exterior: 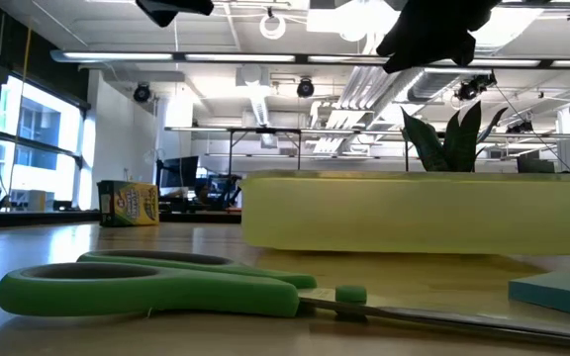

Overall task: Pack school essentials
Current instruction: Put the green scissor into the yellow supply box

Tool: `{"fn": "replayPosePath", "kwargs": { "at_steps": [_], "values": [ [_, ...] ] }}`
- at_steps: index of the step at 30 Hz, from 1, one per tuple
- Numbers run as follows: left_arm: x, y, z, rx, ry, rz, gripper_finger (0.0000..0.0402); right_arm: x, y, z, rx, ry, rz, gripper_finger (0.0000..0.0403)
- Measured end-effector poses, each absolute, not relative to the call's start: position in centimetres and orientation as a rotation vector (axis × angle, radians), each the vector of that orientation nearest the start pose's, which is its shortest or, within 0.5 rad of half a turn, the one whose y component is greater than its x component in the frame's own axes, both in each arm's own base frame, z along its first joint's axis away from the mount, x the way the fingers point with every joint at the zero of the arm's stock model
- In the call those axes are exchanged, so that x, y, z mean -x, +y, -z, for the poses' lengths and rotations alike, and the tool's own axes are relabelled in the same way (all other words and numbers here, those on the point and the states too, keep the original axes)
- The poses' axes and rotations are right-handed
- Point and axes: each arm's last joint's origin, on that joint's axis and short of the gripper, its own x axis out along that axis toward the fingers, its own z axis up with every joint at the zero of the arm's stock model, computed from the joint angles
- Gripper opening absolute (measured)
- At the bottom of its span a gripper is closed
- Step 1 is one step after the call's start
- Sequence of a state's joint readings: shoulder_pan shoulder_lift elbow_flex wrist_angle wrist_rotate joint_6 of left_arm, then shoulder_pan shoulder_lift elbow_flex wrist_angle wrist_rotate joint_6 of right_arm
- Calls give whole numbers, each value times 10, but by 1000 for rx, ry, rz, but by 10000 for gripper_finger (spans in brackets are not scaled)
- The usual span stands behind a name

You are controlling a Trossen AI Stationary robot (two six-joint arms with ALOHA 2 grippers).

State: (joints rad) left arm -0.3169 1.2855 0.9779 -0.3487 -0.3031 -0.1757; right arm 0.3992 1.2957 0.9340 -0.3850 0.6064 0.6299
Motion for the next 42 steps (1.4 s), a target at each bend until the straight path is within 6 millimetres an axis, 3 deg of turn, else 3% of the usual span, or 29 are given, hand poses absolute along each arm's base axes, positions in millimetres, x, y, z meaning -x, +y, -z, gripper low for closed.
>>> {"fn": "replayPosePath", "kwargs": {
  "at_steps": [5,17,28,42],
  "values": [
    [-276,-98,-266,-90,729,-30,200,-251,88,-265,-246,560,389,157],
    [-311,-139,-209,-210,894,104,200,-250,88,-264,-237,573,393,157],
    [-324,-148,-180,-168,946,105,200,-250,88,-263,-234,579,394,157],
    [-336,-140,-147,-149,1029,81,200,-250,88,-263,-234,579,394,157]
  ]
}}
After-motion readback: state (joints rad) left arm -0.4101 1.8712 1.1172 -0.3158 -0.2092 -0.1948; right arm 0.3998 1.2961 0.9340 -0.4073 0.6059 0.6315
